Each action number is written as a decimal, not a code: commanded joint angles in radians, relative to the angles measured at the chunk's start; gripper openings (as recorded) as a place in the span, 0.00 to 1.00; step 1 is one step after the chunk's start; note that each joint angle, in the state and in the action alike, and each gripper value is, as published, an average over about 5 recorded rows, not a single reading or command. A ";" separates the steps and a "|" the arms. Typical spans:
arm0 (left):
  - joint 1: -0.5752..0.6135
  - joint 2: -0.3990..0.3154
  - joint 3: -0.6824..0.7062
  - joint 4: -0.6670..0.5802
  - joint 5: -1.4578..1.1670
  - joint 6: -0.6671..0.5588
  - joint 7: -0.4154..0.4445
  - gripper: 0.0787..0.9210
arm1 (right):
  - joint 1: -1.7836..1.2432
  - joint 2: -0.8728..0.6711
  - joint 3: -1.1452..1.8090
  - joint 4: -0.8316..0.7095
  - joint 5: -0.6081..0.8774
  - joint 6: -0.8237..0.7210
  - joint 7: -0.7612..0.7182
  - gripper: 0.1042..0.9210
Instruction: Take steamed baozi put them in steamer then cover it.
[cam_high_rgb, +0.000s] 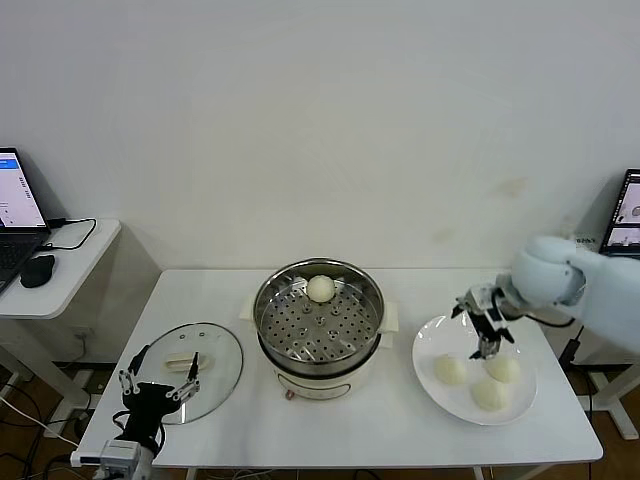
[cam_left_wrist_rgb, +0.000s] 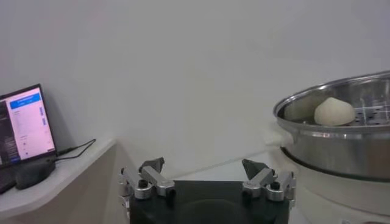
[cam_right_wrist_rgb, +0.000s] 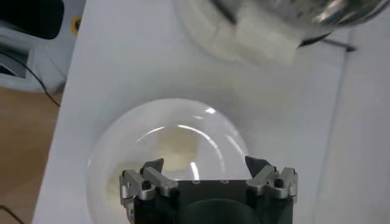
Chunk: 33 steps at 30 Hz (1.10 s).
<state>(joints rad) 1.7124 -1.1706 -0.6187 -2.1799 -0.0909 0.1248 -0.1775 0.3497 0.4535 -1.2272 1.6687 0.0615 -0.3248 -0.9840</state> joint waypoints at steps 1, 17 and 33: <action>0.001 0.002 -0.001 0.003 0.001 0.004 0.001 0.88 | -0.257 -0.027 0.164 -0.025 -0.086 -0.014 0.006 0.88; 0.009 -0.011 -0.012 0.003 0.003 0.002 0.004 0.88 | -0.377 0.095 0.257 -0.194 -0.135 0.006 0.046 0.88; 0.010 -0.014 -0.012 0.006 0.006 -0.002 0.004 0.88 | -0.449 0.182 0.337 -0.281 -0.156 0.007 0.066 0.70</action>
<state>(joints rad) 1.7222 -1.1849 -0.6312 -2.1744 -0.0850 0.1232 -0.1732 -0.0621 0.6086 -0.9217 1.4266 -0.0816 -0.3207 -0.9260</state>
